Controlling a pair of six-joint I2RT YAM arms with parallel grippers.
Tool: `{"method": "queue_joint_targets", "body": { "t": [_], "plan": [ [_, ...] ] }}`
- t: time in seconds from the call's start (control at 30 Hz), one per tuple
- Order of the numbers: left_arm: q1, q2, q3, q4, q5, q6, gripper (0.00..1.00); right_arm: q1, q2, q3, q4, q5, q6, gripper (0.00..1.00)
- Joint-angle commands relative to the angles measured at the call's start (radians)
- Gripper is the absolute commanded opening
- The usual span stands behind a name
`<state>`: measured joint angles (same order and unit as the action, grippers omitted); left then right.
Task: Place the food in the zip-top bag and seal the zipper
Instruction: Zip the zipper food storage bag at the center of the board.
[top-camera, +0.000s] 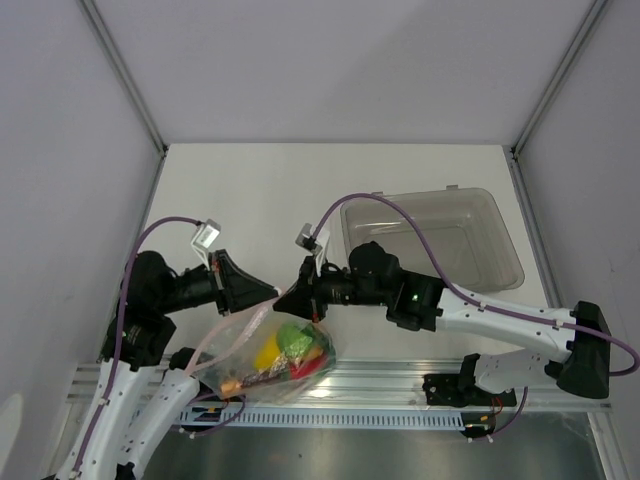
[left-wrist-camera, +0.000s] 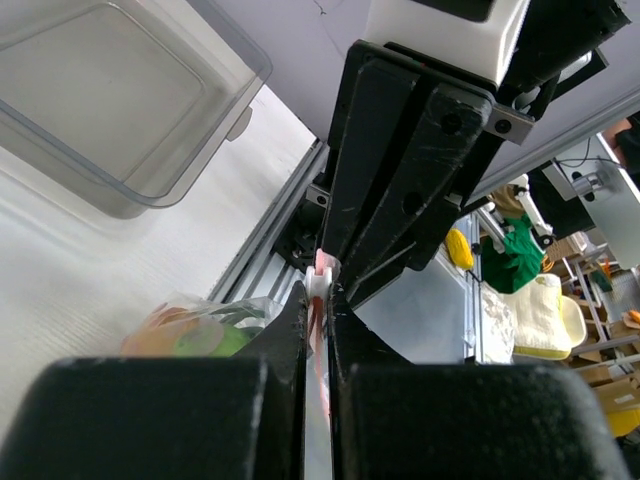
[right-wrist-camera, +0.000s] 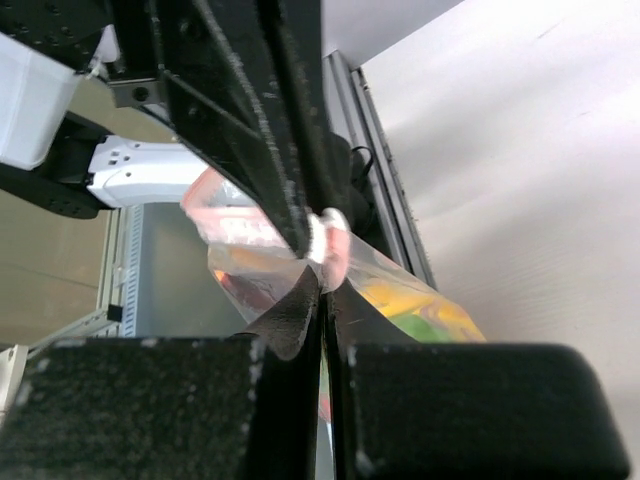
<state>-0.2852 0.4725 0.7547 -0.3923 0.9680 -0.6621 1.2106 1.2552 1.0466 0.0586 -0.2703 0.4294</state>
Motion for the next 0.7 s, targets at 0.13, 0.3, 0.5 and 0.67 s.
{"method": "queue_joint_targets", "body": {
  "t": [0.13,0.3,0.5,0.67],
  "plan": [
    [-0.006,0.077,0.051,-0.049,0.117,0.059,0.01,-0.098,-0.08,-0.043,0.124,0.074,0.066,0.0],
    [-0.006,0.109,0.051,-0.046,0.115,0.061,0.01,-0.143,-0.122,-0.083,0.165,0.101,0.109,0.0],
    [-0.006,0.129,0.035,0.01,0.103,0.026,0.0,-0.152,-0.111,-0.082,0.19,0.025,0.117,0.0],
    [-0.006,0.159,0.055,0.058,0.071,0.002,0.01,-0.152,-0.065,-0.074,0.205,-0.162,0.109,0.0]
  ]
}}
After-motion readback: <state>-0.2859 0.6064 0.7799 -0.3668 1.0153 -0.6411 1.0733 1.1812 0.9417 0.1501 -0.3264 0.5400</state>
